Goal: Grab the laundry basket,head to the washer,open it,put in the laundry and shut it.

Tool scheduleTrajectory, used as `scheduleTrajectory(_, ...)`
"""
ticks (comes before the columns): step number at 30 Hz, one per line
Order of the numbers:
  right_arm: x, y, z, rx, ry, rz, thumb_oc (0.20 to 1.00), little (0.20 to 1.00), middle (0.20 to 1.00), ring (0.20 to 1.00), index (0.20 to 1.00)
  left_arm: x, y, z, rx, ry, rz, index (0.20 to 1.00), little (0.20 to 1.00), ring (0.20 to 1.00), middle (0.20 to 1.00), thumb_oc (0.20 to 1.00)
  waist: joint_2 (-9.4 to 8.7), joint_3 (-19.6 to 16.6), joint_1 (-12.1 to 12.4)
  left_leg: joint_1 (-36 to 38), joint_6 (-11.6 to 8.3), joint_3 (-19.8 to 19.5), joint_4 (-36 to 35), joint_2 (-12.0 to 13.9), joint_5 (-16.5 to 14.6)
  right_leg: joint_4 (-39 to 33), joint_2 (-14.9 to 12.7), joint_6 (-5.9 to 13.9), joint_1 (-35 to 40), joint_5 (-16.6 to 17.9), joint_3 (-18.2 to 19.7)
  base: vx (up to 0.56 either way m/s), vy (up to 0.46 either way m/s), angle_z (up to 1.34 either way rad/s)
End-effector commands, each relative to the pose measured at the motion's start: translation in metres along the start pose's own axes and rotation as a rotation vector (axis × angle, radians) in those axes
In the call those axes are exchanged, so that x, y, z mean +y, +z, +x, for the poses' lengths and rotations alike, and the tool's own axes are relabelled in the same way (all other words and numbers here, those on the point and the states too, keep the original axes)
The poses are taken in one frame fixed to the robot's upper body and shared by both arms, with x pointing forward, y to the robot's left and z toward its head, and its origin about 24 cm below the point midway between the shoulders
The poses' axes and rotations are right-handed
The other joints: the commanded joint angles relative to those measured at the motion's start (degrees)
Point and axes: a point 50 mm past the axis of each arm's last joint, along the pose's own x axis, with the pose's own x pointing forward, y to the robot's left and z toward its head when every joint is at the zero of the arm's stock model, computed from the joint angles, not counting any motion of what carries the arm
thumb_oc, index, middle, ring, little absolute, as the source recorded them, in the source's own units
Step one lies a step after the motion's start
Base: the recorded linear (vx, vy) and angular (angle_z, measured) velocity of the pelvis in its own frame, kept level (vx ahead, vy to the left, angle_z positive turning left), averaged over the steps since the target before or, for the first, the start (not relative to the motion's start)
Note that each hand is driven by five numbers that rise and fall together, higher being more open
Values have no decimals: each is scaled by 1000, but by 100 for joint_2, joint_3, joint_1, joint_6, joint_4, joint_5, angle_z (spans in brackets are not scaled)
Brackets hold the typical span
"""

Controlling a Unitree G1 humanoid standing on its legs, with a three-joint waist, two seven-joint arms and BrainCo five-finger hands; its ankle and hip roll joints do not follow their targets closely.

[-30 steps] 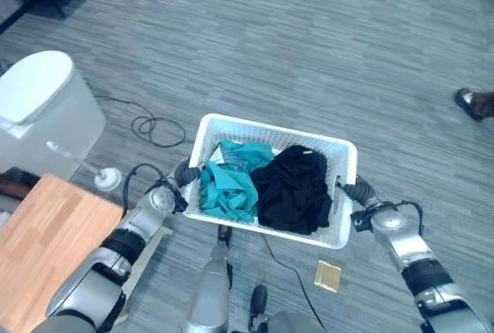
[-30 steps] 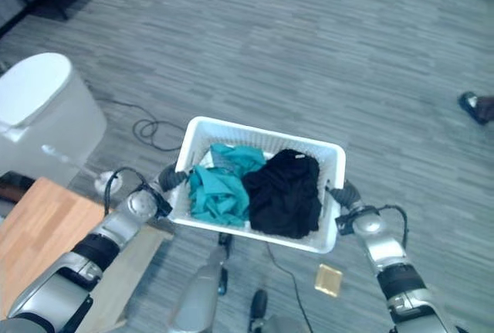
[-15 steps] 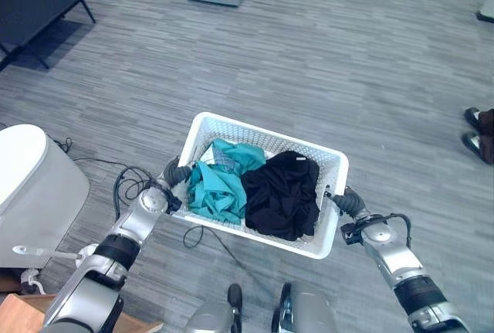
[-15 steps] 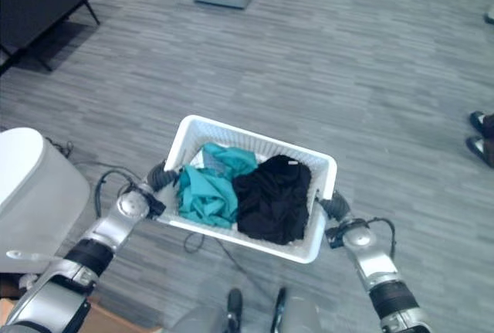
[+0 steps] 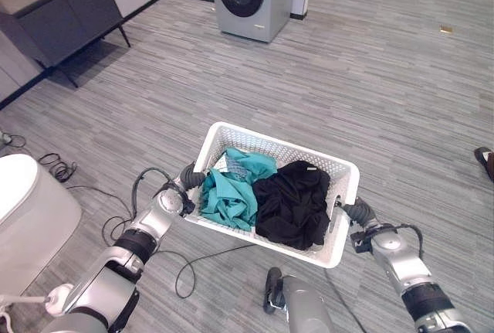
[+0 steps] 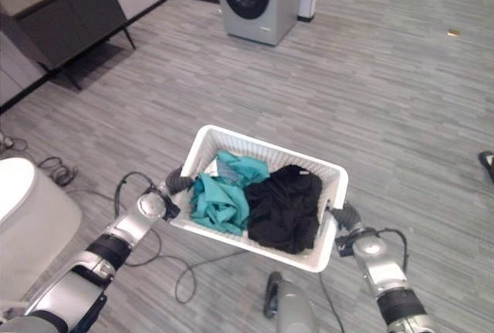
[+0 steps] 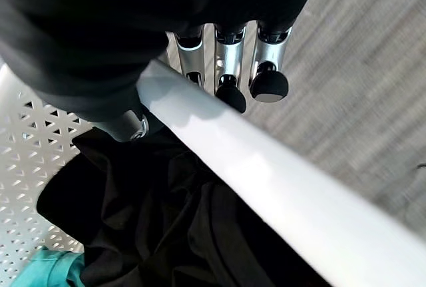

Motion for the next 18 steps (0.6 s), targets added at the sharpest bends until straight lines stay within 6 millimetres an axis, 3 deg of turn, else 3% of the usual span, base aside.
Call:
scheduleTrajectory(1,-20,37,-10,-222,-11,48,200,200,200,200,200,57,13,2,-52,179,34,200,200,200,200,200,-69,-363,-102,-895,242,504,2188,317,1141,-2286,-512,1014,545,1761,174,556,-494,31)
scheduleTrajectory(2,-23,44,-11,-244,-27,49,200,200,200,200,200,61,13,-1,-59,190,21,200,200,200,200,200,-110,-250,50,-1524,210,527,3600,418,1463,-2321,-288,735,901,1487,235,403,-388,32)
scheduleTrajectory(3,-23,44,-11,-245,-27,50,200,200,200,200,200,61,13,-1,-59,190,22,200,200,200,200,200,-133,-261,36,-1568,217,514,3617,395,1479,-2330,-313,732,881,1505,226,381,-326,3)
scheduleTrajectory(5,-28,47,-12,-256,-48,37,200,200,200,200,200,64,16,0,-74,201,2,200,200,200,200,200,-169,-189,144,-1910,309,924,3776,835,1567,-2450,-114,585,1304,1191,215,381,-240,-62)
scheduleTrajectory(6,-30,47,-12,-252,-59,31,200,200,200,200,200,66,24,1,-99,206,-11,200,200,200,200,200,-229,-91,336,-2509,380,1141,3449,1037,1287,-2541,-68,571,1639,998,284,354,-170,-71)
scheduleTrajectory(7,-31,47,-12,-252,-59,32,200,200,200,200,200,67,24,1,-100,206,-10,200,200,200,200,200,-256,-104,347,-2517,400,1168,3424,1011,1310,-2549,-96,574,1617,1016,296,483,-45,-37)
scheduleTrajectory(9,-29,48,-14,-261,-53,14,200,200,200,200,200,69,27,0,-116,218,-22,200,200,200,200,200,-207,-107,567,-2920,420,1326,1697,1107,1147,-2600,-4,736,1935,759,358,389,55,-32)
scheduleTrajectory(10,-29,48,-14,-261,-53,13,200,200,200,200,200,69,27,0,-116,218,-22,200,200,200,200,200,-233,-112,572,-2894,435,1356,1626,1071,1194,-2607,-35,739,1925,776,365,278,67,-31)
scheduleTrajectory(12,-28,49,-12,-268,-54,2,200,200,200,200,200,70,30,0,-128,219,-26,200,200,200,200,200,-167,-109,724,-3039,440,1348,158,1054,1273,-2587,3,824,2190,571,361,373,115,-53)
scheduleTrajectory(13,-27,51,-11,-276,-49,-1,200,200,200,200,200,72,27,-1,-122,224,-26,200,200,200,200,200,-145,-117,875,-2984,413,1145,-748,851,1520,-2575,48,861,2351,468,431,770,197,-101)
scheduleTrajectory(14,-17,56,-6,-294,-23,12,200,200,200,200,200,74,21,-3,-104,229,-27,200,200,200,200,200,-99,-40,1144,-3241,283,305,-1901,738,1767,-2333,192,786,2644,53,755,635,140,-80)
scheduleTrajectory(16,-13,59,-4,-302,-9,18,200,200,200,200,200,75,20,-3,-99,231,-29,200,200,200,200,200,-117,-5,1183,-3306,237,83,-2006,739,1803,-2233,203,765,2708,-74,860,608,180,-98)
scheduleTrajectory(17,-1,65,2,-308,29,29,200,200,200,200,200,73,12,-5,-80,230,-52,200,200,200,200,200,-116,-21,1255,-3325,232,73,-1932,853,1899,-2022,192,810,2930,-399,1063,601,233,-99)
scheduleTrajectory(18,-1,65,2,-308,29,29,200,200,200,200,200,73,12,-5,-80,230,-52,200,200,200,200,200,-117,-19,1260,-3321,233,79,-1933,854,1897,-2021,190,810,2930,-400,1068,611,279,-66)
